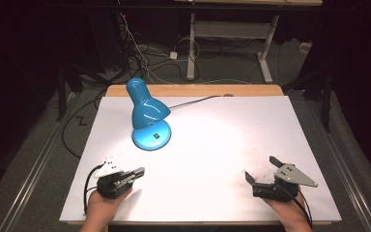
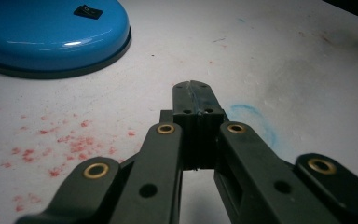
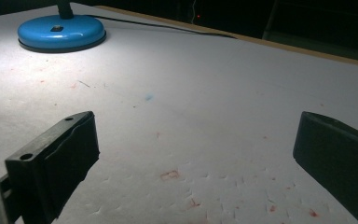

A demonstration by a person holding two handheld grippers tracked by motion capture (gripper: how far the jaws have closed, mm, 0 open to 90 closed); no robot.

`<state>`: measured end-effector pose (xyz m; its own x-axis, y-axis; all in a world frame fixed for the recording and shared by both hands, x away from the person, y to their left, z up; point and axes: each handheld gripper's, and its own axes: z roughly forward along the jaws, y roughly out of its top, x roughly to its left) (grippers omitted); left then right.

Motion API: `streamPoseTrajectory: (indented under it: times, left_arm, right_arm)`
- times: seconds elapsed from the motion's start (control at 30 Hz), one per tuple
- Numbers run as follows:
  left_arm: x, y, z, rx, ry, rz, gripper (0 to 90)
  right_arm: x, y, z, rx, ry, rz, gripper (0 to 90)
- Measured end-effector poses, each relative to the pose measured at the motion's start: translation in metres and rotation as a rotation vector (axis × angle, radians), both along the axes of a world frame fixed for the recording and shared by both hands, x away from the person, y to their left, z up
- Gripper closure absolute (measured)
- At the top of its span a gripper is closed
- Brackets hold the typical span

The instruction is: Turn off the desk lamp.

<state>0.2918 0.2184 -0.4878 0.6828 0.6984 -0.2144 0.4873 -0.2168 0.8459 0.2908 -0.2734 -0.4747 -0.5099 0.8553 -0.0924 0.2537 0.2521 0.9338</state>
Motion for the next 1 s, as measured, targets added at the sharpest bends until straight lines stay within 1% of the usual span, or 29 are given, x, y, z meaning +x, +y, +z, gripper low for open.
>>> streamPoseTrajectory:
  times: [0.03, 0.1, 0.17, 0.23, 0.3, 0.37, 0.4, 0.47, 0.57, 0.73, 0.8, 0.87, 1.0]
  left_arm:
    - [0.001, 0.000, 0.000, 0.001, -0.001, 0.002, 87.8]
    - [0.003, 0.000, 0.000, 0.000, 0.012, 0.004, 87.8]
    - [0.005, -0.001, 0.001, 0.011, 0.025, 0.012, 87.8]
    - [0.008, -0.003, 0.003, 0.026, 0.025, 0.015, 87.8]
    - [0.009, -0.005, 0.006, 0.020, 0.022, 0.020, 87.8]
    - [0.013, -0.005, 0.009, 0.004, 0.037, 0.027, 87.8]
    - [0.015, -0.005, 0.010, 0.001, 0.037, 0.023, 87.8]
    - [0.018, -0.007, 0.013, 0.008, 0.031, 0.025, 87.9]
    - [0.022, -0.009, 0.016, 0.002, 0.016, 0.023, 87.9]
    - [0.030, -0.009, 0.023, 0.013, -0.005, 0.024, 87.9]
    - [0.033, -0.008, 0.026, 0.014, -0.001, 0.024, 87.9]
    - [0.036, -0.007, 0.028, 0.021, -0.009, 0.023, 87.9]
    - [0.042, -0.005, 0.031, 0.014, -0.014, 0.030, 87.9]
  right_arm:
    - [0.000, 0.000, 0.000, 0.000, 0.000, 0.001, 0.8]
    - [0.000, 0.000, 0.000, -0.001, 0.001, 0.002, 0.8]
    - [0.000, -0.001, 0.000, 0.003, 0.003, -0.001, 0.8]
    - [0.000, -0.002, 0.000, 0.004, 0.001, -0.002, 0.8]
    - [0.000, -0.003, 0.000, 0.009, 0.002, -0.008, 0.8]
    - [0.000, -0.003, 0.000, 0.010, 0.003, -0.009, 0.8]
    - [0.000, -0.003, 0.000, 0.007, -0.002, -0.006, 0.9]
    - [0.000, -0.003, 0.001, 0.008, -0.004, -0.005, 0.8]
    - [0.000, -0.003, 0.001, 0.009, -0.003, -0.006, 0.8]
    - [-0.001, -0.002, 0.001, 0.007, -0.005, -0.006, 0.8]
    - [-0.002, -0.002, 0.002, 0.010, -0.006, -0.009, 0.8]
    - [-0.001, -0.003, 0.002, 0.011, -0.006, -0.010, 0.8]
    - [-0.001, -0.004, 0.002, 0.015, -0.007, -0.013, 0.8]
